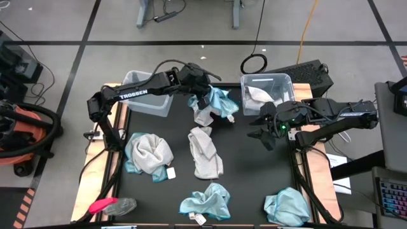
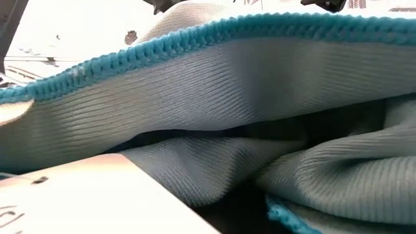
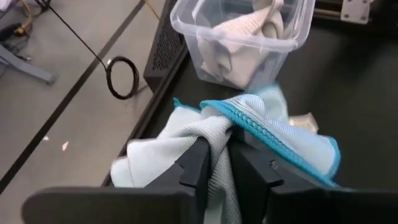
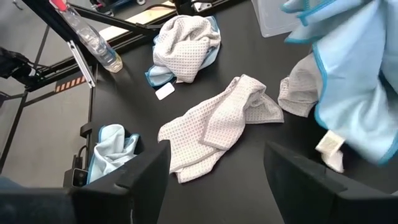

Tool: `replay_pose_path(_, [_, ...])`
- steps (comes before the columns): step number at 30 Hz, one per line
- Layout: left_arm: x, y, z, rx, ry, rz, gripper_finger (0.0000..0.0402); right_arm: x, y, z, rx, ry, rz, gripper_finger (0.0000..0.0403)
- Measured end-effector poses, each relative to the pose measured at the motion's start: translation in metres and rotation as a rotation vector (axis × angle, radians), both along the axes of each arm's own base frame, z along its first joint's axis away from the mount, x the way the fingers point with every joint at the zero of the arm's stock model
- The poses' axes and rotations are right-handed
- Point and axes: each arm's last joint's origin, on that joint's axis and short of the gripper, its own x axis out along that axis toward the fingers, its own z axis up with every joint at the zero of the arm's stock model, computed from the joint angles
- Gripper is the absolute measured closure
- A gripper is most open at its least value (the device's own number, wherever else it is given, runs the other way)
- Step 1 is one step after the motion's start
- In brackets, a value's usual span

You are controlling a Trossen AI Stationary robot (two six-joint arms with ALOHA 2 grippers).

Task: Sort microfiber towel by color & place in baskets
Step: Put the blue microfiber towel into the left transparent bin

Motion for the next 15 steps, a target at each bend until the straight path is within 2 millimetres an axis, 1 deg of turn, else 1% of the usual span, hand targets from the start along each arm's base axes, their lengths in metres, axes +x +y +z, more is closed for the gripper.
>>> replay_pose_path(4, [0.0012, 0.0010, -0.0022, -0.003, 0.004, 0.002, 0.0362, 0.0001, 0.0001, 0.0001, 0.002, -0.001, -0.001, 0.0156])
replay_pose_path(8, [0.0016, 0.0008, -0.0018, -0.016, -0.009, 0.016, 0.0367, 0.0001, 0.0001, 0.0001, 0.002, -0.001, 0.000, 0.0156])
replay_pose_path(11, [0.0017, 0.0008, -0.0018, -0.018, -0.010, 0.018, 0.0354, 0.0001, 0.0001, 0.0001, 0.002, -0.001, 0.000, 0.0156])
replay_pose_path(15, [0.0018, 0.0009, -0.0015, -0.016, -0.013, 0.018, 0.0325, 0.0001, 0.0001, 0.0001, 0.002, -0.001, 0.000, 0.0156])
